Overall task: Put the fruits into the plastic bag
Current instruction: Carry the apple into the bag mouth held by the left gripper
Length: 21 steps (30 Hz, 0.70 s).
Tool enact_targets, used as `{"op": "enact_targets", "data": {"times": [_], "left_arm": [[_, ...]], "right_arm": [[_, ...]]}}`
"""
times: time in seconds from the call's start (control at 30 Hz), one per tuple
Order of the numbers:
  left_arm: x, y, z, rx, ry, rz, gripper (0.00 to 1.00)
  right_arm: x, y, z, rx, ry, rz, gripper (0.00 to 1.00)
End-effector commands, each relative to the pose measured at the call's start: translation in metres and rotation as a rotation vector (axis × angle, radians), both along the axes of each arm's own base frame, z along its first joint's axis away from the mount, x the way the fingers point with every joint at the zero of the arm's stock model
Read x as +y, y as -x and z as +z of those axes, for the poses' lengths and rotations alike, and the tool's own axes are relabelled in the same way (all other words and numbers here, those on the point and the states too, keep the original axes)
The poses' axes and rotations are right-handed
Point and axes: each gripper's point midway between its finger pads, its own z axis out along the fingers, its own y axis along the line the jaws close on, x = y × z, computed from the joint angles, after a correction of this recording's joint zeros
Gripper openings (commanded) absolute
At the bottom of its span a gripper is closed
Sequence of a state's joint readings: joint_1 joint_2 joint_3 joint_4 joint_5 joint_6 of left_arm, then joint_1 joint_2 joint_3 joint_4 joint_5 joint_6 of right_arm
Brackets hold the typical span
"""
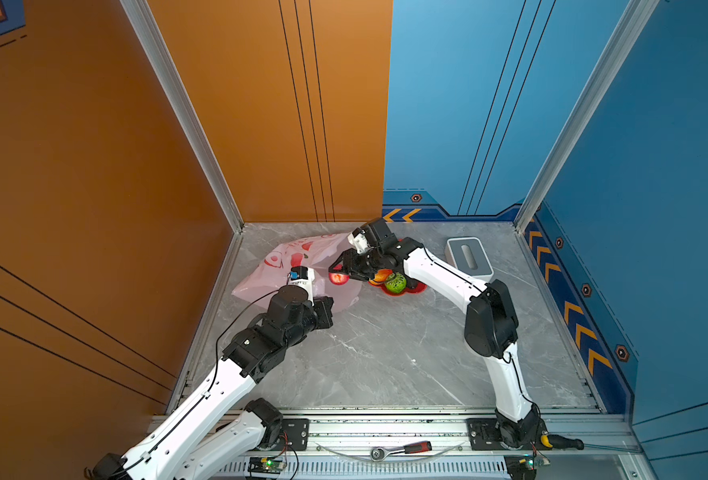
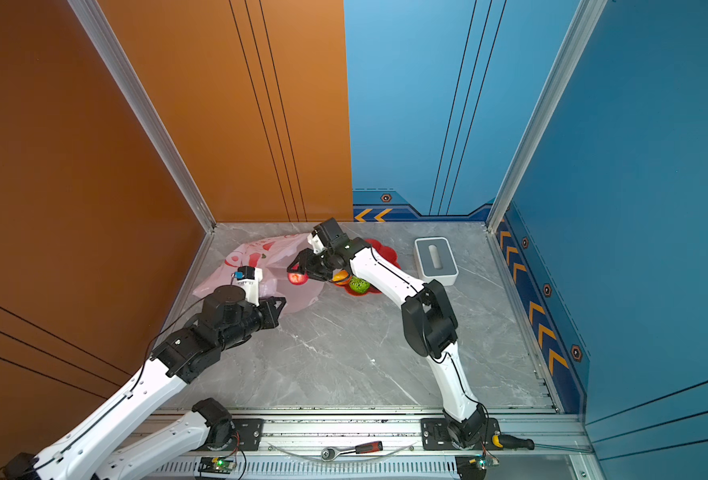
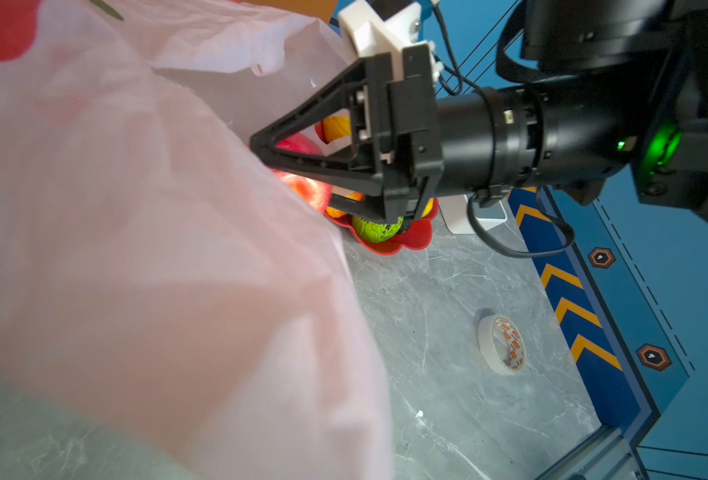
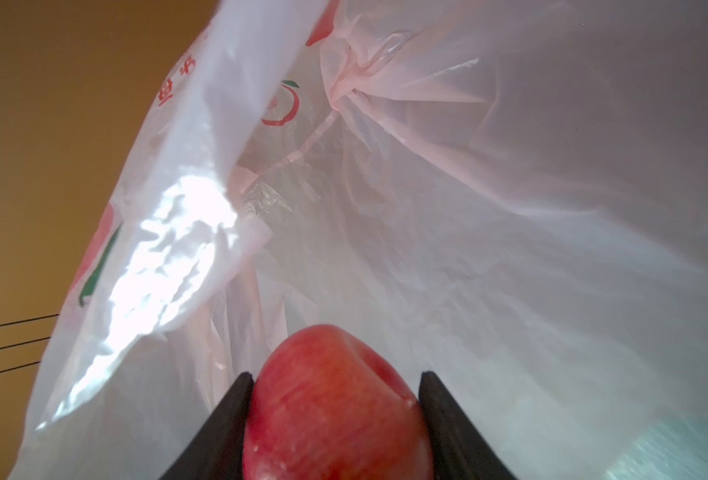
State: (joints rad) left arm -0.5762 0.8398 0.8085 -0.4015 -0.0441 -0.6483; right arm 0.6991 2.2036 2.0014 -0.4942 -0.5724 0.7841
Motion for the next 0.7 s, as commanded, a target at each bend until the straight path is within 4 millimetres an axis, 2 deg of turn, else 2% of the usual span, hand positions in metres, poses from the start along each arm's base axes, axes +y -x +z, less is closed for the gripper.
{"op": "enact_targets", "data": {"times": [0.0,0.2,0.47,0.67], "left_arm": [[-0.011,-0.002,0.018,-0.036,0.049,-0.028,0.0],[-0.018,-0.002,0.012,-0.023,0.046,-0.043,0.0],[-0.02,-0.001,0.007,-0.021,0.061,-0.041,0.0],[-0.02,-0.002,0.002,-0.012,0.061,-0.043,0.0]], "right_arm": [[0.01,-0.001,-0.021,0.027,0.046,-0.017,0.46],[0.022,-0.015,-0.049,0.039,0.084,-0.069,0.47],[0.027,-0.032,-0.071,0.062,0.088,-0.151,0.49],[0.038,-0.035,-0.07,0.07,0.046,-0.165,0.65]]}}
